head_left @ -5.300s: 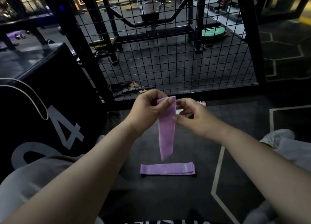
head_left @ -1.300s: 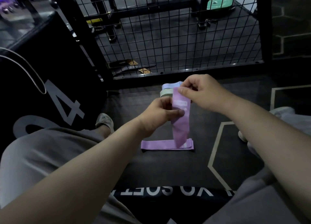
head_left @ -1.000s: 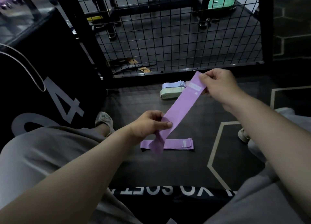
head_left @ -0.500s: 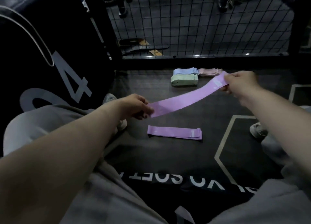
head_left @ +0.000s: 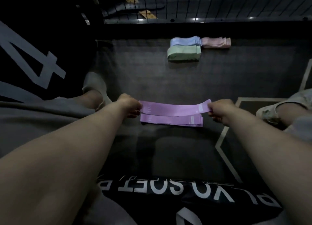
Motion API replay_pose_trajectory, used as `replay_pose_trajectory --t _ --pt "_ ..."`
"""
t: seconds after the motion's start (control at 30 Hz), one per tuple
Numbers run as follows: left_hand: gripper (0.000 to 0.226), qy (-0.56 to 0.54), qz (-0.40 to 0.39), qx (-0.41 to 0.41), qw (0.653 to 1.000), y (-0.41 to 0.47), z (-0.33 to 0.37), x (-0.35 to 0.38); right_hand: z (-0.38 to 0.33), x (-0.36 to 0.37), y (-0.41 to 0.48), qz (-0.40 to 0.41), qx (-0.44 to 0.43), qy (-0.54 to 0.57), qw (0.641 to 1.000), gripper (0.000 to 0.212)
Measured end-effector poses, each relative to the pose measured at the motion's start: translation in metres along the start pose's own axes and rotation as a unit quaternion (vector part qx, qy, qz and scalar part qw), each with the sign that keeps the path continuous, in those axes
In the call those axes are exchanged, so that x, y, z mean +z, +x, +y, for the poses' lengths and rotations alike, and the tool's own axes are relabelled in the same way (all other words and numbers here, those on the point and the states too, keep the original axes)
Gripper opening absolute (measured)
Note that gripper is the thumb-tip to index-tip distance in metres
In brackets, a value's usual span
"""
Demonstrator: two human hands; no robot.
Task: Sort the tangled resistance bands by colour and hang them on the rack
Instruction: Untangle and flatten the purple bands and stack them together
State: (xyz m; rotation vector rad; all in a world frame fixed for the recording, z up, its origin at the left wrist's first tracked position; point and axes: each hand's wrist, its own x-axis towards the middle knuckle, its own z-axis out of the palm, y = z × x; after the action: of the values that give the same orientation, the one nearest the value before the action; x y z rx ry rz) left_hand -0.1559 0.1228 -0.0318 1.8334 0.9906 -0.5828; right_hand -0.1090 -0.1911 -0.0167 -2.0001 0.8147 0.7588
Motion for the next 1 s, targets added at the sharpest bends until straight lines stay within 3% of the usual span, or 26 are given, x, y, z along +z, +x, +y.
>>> replay_pose_trajectory --t 0.2,0.63,0.77,0.83,0.9,1.0 --pt "0.008 0.052 0.020 -0.018 0.998 0.037 -0.018 0.020 0.024 0.030 0.041 -0.005 0.040 -0.025 0.999 0.012" --pt "0.012 0.186 0.072 0.009 0.980 0.080 -0.048 0.059 0.063 0.063 0.088 0.037 -0.042 -0.165 0.985 0.009" --pt "0.033 0.220 0.073 -0.009 0.973 0.085 -0.052 0.066 0.065 0.064 0.089 0.049 -0.011 -0.220 0.974 0.031" --pt "0.045 0.296 0.102 0.026 0.950 0.082 -0.054 0.069 0.068 0.066 0.085 0.099 -0.056 -0.279 0.954 0.055" --pt "0.057 0.419 0.130 0.140 0.888 0.077 -0.056 0.074 0.071 0.071 0.081 0.110 -0.185 -0.385 0.897 0.065" --pt "0.076 0.535 0.050 0.288 0.793 0.078 -0.060 0.083 0.071 0.081 0.081 0.007 -0.318 -0.513 0.797 0.091"
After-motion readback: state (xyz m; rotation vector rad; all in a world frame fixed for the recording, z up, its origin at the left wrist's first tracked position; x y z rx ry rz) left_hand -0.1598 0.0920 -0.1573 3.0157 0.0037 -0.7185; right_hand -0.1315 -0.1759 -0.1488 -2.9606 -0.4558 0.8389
